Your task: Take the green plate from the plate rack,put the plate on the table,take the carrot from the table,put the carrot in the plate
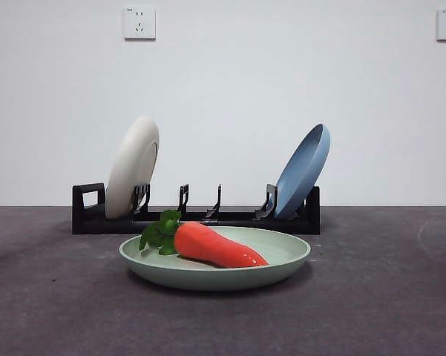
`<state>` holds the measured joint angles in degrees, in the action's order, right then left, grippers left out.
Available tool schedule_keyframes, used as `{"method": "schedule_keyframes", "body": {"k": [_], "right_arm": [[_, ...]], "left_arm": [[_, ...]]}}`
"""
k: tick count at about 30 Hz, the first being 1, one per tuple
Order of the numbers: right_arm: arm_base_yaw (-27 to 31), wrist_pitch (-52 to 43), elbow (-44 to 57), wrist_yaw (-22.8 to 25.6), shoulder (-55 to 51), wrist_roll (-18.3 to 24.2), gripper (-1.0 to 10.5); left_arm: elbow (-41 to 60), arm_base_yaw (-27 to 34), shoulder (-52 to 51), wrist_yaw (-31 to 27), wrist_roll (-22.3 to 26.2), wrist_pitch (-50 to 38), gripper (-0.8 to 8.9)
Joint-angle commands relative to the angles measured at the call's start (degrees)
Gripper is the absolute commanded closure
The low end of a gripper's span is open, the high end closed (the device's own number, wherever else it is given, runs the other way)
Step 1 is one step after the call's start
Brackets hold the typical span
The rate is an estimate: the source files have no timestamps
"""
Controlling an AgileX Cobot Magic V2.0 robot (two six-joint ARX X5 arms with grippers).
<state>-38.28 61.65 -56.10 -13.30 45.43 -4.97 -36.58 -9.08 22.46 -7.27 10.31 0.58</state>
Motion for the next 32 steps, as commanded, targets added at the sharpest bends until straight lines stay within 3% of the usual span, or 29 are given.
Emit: {"method": "schedule_keyframes", "body": {"k": [1, 8, 14, 24, 32], "right_arm": [[-0.1, -0.3, 0.4, 0.2, -0.1, -0.3, 9.4], [-0.1, -0.3, 0.4, 0.1, -0.1, -0.3, 9.4], [-0.1, -0.3, 0.4, 0.2, -0.1, -0.3, 9.4], [-0.1, -0.3, 0.4, 0.2, -0.1, -0.3, 9.4], [-0.1, -0.3, 0.4, 0.1, -0.1, -0.3, 9.4]], "left_arm": [[10.9, 1.6, -4.0, 0.3, 0.7, -5.1, 8.17], [27.8, 3.7, -12.5, 0.4, -3.5, -6.1, 8.17], [34.7, 5.1, -17.4, 2.1, -6.3, -5.1, 8.17], [35.5, 6.8, -22.4, 4.9, -8.9, 7.9, 8.17], [35.5, 7.6, -22.4, 7.5, -9.3, 12.3, 8.17]]}}
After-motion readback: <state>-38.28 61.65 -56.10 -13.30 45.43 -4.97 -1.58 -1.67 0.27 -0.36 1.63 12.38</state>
